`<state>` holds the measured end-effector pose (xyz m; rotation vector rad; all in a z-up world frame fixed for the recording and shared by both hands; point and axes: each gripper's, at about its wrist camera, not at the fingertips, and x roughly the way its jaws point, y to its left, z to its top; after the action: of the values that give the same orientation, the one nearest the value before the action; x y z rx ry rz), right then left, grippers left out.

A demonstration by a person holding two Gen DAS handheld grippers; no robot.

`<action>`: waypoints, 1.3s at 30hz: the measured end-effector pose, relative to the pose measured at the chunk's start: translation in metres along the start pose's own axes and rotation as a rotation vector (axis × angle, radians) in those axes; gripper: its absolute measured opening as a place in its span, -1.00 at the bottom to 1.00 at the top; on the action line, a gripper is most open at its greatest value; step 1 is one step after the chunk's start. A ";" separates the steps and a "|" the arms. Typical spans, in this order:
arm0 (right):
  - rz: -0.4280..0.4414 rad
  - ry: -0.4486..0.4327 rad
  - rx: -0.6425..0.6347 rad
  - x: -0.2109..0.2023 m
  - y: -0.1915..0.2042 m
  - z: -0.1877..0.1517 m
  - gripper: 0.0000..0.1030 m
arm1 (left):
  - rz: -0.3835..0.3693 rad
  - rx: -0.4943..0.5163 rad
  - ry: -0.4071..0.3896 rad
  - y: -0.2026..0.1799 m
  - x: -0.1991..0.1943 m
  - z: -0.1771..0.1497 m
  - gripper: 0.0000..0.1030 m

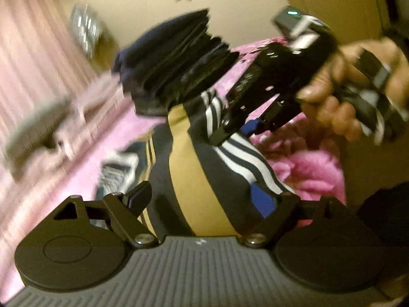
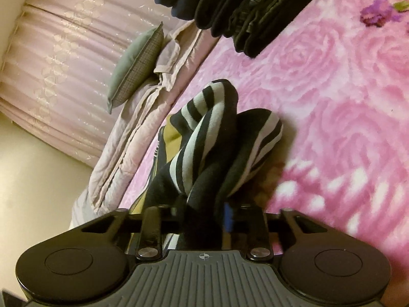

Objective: Fold clothes

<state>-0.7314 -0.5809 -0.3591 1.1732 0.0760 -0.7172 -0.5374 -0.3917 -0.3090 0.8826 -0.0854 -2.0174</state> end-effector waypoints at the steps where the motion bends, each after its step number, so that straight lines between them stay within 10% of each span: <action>1: 0.005 -0.004 0.005 -0.004 0.001 0.000 -0.64 | -0.017 -0.035 0.014 0.004 0.001 0.000 0.62; 13: 0.018 -0.025 0.079 -0.065 -0.009 -0.025 -0.71 | -0.091 -0.037 0.017 -0.032 -0.041 -0.009 0.56; 21: 0.026 -0.019 0.064 -0.066 -0.013 -0.025 -0.63 | -0.013 -0.003 0.065 -0.046 -0.050 0.000 0.56; 27: 0.033 -0.063 0.014 -0.091 -0.021 -0.031 -0.06 | 0.049 0.043 0.098 -0.059 -0.058 0.007 0.56; 29: 0.031 -0.081 0.019 -0.100 -0.025 -0.031 0.46 | 0.057 0.055 0.106 -0.063 -0.058 0.008 0.56; 39: 0.054 -0.044 0.026 -0.079 -0.019 -0.032 0.71 | 0.005 0.050 0.077 -0.061 -0.047 0.007 0.57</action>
<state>-0.7941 -0.5201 -0.3553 1.1796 -0.0023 -0.6976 -0.5695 -0.3218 -0.3012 0.9897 -0.0957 -1.9814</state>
